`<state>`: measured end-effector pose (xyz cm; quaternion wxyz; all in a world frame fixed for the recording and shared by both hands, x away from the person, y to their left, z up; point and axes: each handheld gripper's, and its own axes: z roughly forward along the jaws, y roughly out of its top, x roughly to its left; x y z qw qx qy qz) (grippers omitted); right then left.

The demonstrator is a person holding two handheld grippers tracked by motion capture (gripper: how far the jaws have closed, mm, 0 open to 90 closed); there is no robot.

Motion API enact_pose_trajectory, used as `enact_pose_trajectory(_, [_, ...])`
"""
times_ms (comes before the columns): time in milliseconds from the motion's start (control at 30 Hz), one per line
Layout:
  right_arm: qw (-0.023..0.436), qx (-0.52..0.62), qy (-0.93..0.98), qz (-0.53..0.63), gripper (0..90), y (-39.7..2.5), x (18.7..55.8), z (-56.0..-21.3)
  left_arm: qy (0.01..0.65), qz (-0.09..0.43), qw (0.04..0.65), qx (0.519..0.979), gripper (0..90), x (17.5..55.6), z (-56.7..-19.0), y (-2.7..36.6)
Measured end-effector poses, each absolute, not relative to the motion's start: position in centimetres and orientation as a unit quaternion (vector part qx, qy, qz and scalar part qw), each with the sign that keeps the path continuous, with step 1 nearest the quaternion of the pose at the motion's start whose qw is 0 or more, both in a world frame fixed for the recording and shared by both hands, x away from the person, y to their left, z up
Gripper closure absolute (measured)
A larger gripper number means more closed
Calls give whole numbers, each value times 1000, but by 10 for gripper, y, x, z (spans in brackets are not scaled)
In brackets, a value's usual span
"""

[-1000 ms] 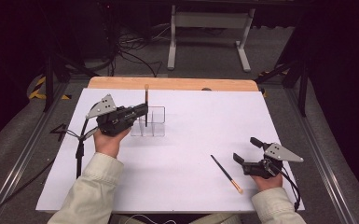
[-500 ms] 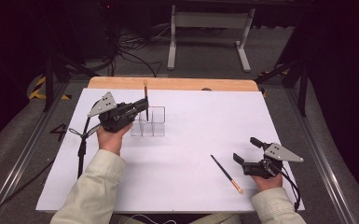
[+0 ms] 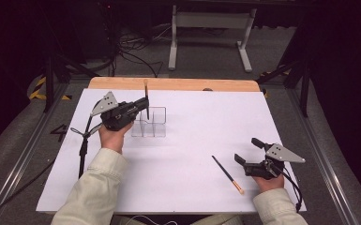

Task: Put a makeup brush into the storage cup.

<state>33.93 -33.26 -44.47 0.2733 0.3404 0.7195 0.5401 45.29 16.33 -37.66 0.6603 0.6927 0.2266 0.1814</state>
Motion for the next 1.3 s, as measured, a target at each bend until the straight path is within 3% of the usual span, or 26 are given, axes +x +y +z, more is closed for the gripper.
enact_pose_trajectory(1300, [268,339,720,543,55,-332,339,-445,265,199,631,701,828,465,-411,160])
